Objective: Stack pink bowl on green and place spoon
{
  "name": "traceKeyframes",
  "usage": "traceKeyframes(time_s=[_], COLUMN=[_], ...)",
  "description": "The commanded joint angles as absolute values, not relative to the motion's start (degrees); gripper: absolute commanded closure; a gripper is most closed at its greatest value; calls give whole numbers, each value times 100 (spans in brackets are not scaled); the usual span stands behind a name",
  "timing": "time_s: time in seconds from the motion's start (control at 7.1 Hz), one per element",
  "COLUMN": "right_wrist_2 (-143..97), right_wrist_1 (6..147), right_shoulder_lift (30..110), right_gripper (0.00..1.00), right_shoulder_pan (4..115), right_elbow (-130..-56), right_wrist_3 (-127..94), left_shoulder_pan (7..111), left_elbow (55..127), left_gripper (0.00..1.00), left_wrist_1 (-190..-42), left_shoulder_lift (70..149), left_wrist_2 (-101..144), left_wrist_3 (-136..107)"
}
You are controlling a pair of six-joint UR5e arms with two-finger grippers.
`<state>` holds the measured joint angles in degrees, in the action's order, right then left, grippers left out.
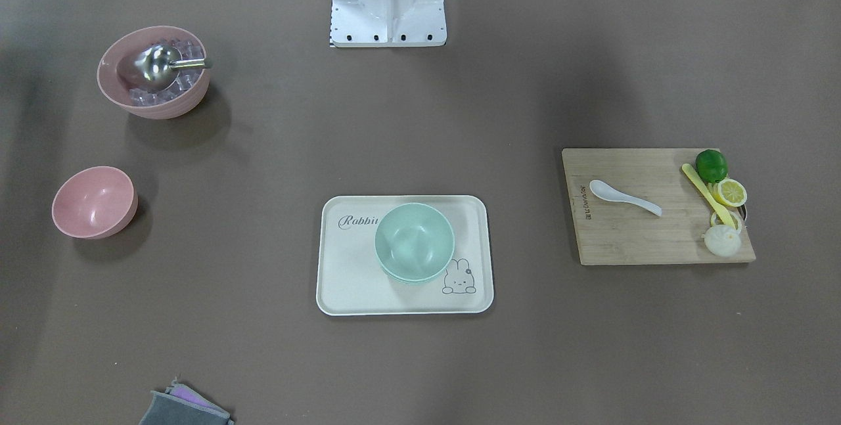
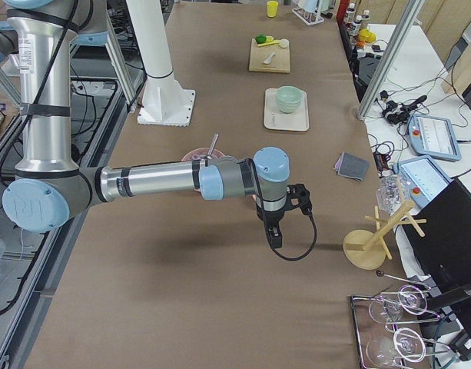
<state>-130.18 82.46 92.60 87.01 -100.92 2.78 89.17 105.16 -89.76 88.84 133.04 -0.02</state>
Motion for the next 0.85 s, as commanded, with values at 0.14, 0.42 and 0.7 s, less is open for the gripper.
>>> traceKeyframes(time_s=[0.14, 0.42, 0.7], right_wrist_2=[-13069, -12939, -12658], right_wrist_1=[7453, 7444, 6966], right_shoulder_lift=[9089, 8896, 8718], right_gripper=[0, 0, 0], right_shoulder_pan=[8456, 7696, 6929], right_elbow=[-10037, -9967, -9634], right_wrist_3=[-53, -263, -1995], left_shoulder_pan=[8912, 8912, 8903], left_elbow=[10074, 10029, 9967], left_gripper=[2, 2, 2], left_wrist_1=[-10780, -11091, -11372], left_shoulder_lift=[9193, 9149, 9106], left_wrist_2=[13297, 13324, 13315], left_wrist_3=[-9, 44, -9])
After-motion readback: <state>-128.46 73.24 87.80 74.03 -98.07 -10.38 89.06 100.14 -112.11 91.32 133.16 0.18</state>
